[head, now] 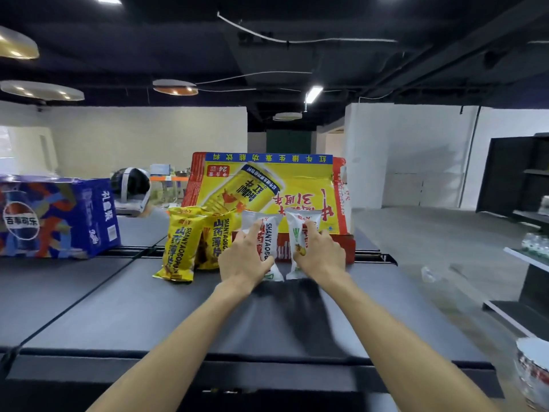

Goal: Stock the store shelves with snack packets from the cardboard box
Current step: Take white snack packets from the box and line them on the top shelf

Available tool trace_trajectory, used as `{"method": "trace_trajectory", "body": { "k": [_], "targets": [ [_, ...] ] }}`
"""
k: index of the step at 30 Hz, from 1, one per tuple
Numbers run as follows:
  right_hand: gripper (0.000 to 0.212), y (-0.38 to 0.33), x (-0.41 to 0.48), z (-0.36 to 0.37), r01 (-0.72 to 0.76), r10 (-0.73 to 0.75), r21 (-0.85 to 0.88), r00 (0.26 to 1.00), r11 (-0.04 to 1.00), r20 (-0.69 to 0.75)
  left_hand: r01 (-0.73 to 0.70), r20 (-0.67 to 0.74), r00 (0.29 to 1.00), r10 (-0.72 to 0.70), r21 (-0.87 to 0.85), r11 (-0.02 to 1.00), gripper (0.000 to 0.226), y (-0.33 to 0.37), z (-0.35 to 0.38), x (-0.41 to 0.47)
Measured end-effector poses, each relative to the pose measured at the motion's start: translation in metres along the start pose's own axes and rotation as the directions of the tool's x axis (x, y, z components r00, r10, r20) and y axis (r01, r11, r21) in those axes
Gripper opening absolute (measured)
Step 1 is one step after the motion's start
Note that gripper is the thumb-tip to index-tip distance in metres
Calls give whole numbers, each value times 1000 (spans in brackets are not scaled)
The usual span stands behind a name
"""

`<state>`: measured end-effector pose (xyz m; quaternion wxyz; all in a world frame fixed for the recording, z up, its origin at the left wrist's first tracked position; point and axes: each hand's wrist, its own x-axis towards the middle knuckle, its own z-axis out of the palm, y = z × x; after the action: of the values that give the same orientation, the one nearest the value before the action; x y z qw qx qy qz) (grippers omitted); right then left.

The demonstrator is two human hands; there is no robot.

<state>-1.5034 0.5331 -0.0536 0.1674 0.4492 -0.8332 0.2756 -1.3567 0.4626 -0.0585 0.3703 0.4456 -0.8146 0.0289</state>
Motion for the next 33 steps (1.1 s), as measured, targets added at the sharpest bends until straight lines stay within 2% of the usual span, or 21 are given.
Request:
{"method": "trace_trajectory", "body": {
  "k": [9,14,19,24,29,33],
  "targets": [
    [77,-2,28,39,19,-20,-30,999,999,-41,-52,-75,995,62,139,989,79,-4,34,11],
    [80,2,27,52,50,-55,-56,994,997,-97,-47,-159,986,55,53,997,73,-11,38,14],
    [80,2,30,58,85,-92,-67,990,994,-107,31,-99,995,-27,42,999,72,-13,41,14],
    [82,6,28,64,65,-69,-55,994,996,-80,-4,-29,1000,8,136,991,87,-9,43,7],
    [95,14,26,58,54,-55,104,998,993,13,50,68,997,-46,-47,998,92,-14,33,-2],
    [103,21,20,54,85,-94,176,994,981,46,56,65,996,-54,-23,998,87,-12,28,-3]
  ]
}}
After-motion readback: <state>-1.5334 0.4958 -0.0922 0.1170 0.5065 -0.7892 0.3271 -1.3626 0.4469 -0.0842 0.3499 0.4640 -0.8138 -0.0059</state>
